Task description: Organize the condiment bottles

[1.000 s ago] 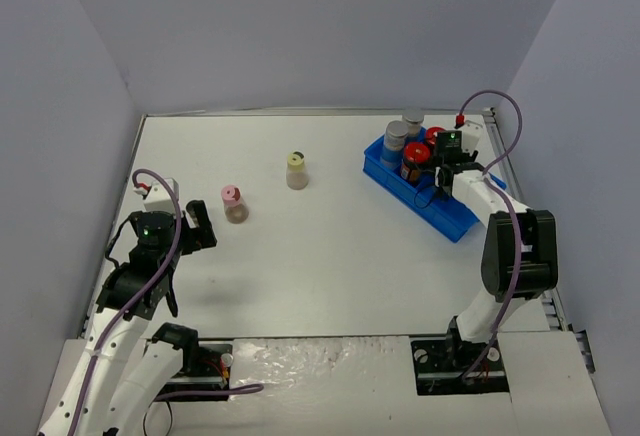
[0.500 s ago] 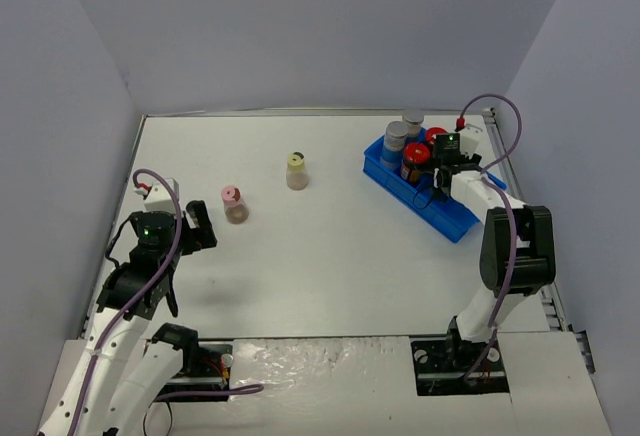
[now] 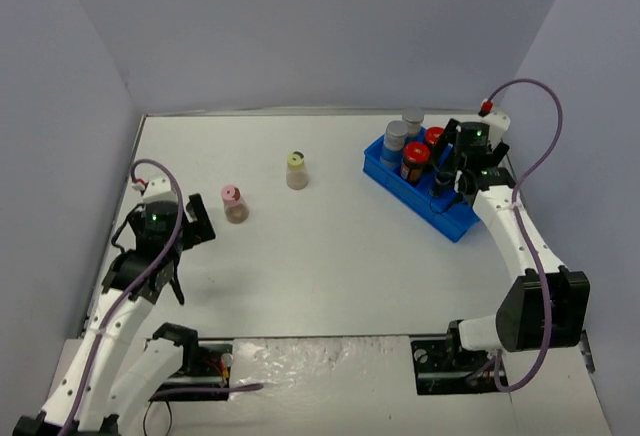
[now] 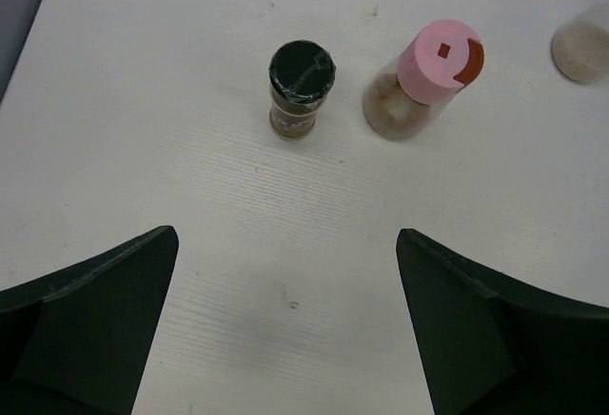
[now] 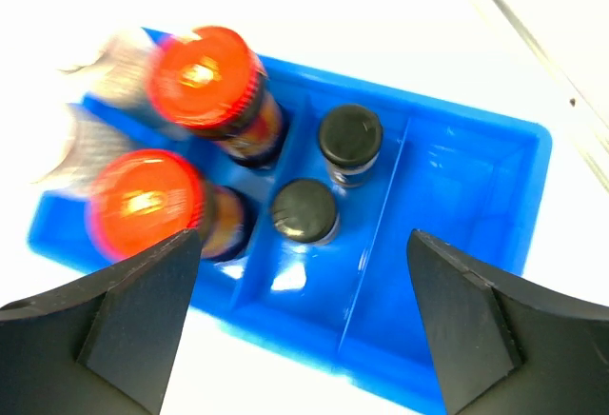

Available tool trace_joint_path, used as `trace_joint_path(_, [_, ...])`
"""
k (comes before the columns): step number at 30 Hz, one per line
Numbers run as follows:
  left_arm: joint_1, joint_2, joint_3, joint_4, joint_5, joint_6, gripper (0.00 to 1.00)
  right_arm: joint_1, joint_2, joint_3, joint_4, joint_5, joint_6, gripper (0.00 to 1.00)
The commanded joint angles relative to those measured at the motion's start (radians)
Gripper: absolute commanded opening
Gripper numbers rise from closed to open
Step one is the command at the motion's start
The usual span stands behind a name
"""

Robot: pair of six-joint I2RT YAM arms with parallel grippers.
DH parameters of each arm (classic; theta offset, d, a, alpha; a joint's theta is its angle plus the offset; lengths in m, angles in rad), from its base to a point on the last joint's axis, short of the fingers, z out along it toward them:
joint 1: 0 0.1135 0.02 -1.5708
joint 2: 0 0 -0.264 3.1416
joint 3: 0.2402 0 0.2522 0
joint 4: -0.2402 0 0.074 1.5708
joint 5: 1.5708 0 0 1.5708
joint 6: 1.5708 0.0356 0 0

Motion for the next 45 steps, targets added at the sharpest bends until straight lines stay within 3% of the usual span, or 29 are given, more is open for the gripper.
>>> trace_joint_path(1, [0.009, 0.131, 0.126, 0.03, -0.095, -0.081, 0.97, -0.003, -0.15, 0.048, -0.033, -0.087, -0.017, 0.9])
trace_joint_path(12, [0.142, 0.529, 0.277, 0.077, -0.03, -0.141, 0.97, 0.03, -0.353, -0.066, -0.064, -0.215, -0.025, 0.96])
trace_joint_path(20, [0.162, 0.724, 0.362, 0.076, 0.004, -0.179, 0.84, 0.068, -0.391, -0.096, -0.074, -0.234, -0.042, 0.97])
trace_joint_path(24, [0.162, 0.761, 0.377, 0.046, 0.015, -0.213, 0.67, 0.076, -0.401, -0.097, -0.078, -0.241, -0.046, 0.97])
trace_joint_path(31, [0.161, 0.674, 0.332, -0.001, 0.018, -0.219, 0.14, 0.089, -0.418, -0.105, -0.083, -0.238, -0.057, 0.98])
trace_joint_path(34, [0.155, 0.612, 0.321, -0.053, 0.069, -0.199, 0.01, 0.096, -0.425, -0.11, -0.085, -0.246, -0.064, 0.98])
trace_joint_path(41, [-0.077, 0.47, 0.36, -0.142, 0.082, -0.181, 0.0, 0.103, -0.425, -0.126, -0.088, -0.267, -0.093, 0.99])
trace_joint_path(45, [-0.326, 0.532, 0.433, -0.113, 0.005, -0.213, 0.0, 0.102, -0.42, -0.131, -0.09, -0.281, -0.085, 1.0])
